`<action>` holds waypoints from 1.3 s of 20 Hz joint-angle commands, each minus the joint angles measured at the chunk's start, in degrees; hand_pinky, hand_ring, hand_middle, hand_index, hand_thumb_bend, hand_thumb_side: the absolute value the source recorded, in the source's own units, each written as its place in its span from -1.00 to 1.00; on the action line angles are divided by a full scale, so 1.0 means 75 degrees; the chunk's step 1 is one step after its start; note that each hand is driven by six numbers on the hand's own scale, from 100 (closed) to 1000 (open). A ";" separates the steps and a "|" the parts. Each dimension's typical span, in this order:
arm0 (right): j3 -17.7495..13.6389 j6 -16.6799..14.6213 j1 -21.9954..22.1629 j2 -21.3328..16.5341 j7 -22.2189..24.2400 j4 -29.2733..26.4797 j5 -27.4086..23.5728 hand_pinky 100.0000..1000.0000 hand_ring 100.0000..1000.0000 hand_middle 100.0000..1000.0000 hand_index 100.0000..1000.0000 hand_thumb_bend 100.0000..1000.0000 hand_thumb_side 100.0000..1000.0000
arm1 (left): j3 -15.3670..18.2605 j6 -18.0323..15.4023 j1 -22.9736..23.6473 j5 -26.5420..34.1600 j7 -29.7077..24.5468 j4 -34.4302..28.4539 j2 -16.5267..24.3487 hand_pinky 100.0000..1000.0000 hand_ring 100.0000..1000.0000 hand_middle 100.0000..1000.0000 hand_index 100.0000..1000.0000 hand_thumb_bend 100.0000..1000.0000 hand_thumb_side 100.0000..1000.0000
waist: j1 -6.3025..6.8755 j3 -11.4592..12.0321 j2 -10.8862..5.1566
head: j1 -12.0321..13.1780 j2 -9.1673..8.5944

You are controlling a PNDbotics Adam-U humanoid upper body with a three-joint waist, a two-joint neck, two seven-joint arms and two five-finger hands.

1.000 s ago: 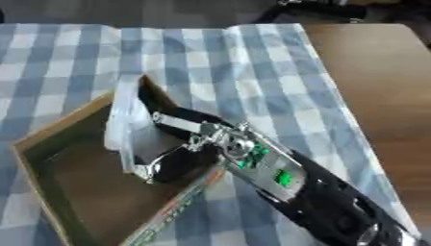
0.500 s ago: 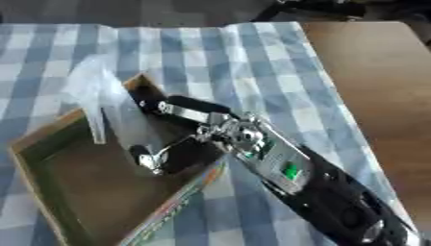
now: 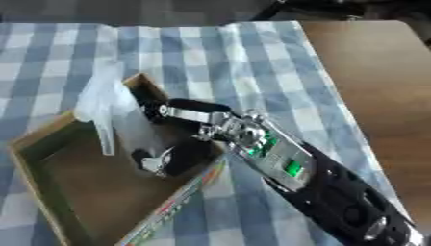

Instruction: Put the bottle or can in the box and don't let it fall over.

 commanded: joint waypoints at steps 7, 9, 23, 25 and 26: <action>-0.0177 -0.0107 0.0115 -0.0354 -0.0076 -0.0187 -0.0310 1.00 1.00 1.00 1.00 -1.00 -0.64 | 0.0161 -0.0037 0.0052 -0.0036 0.0034 -0.0151 0.0386 0.95 1.00 1.00 0.09 -1.00 0.10 | 0.0043 -0.0126 -0.0303 | 0.0061 0.0022; -0.0198 -0.0183 0.0163 -0.0381 -0.0104 -0.0187 -0.0343 1.00 1.00 1.00 1.00 -1.00 -0.65 | 0.0165 -0.0039 0.0071 -0.0039 0.0041 -0.0153 0.0401 0.95 1.00 1.00 0.09 -1.00 0.10 | 0.0041 -0.0160 -0.0328 | 0.0078 0.0034; -0.0509 -0.0766 0.0370 -0.0498 -0.0425 -0.0187 -0.0856 1.00 1.00 1.00 1.00 -1.00 -0.74 | 0.0185 -0.0049 0.0165 -0.0052 0.0096 -0.0186 0.0438 0.94 1.00 1.00 0.08 -1.00 0.10 | 0.0056 -0.0298 -0.0393 | 0.0174 0.0097; -0.0584 -0.0896 0.0444 -0.0532 -0.0503 -0.0187 -0.0913 1.00 1.00 1.00 1.00 -1.00 -0.76 | 0.0188 -0.0044 0.0174 -0.0052 0.0104 -0.0193 0.0434 0.94 1.00 1.00 0.08 -1.00 0.10 | 0.0053 -0.0325 -0.0403 | 0.0209 0.0137; -0.0627 -0.0973 0.0483 -0.0552 -0.0547 -0.0187 -0.0949 1.00 1.00 1.00 1.00 -1.00 -0.77 | 0.0187 -0.0039 0.0179 -0.0052 0.0106 -0.0195 0.0432 0.94 1.00 1.00 0.08 -1.00 0.10 | 0.0054 -0.0338 -0.0408 | 0.0238 0.0158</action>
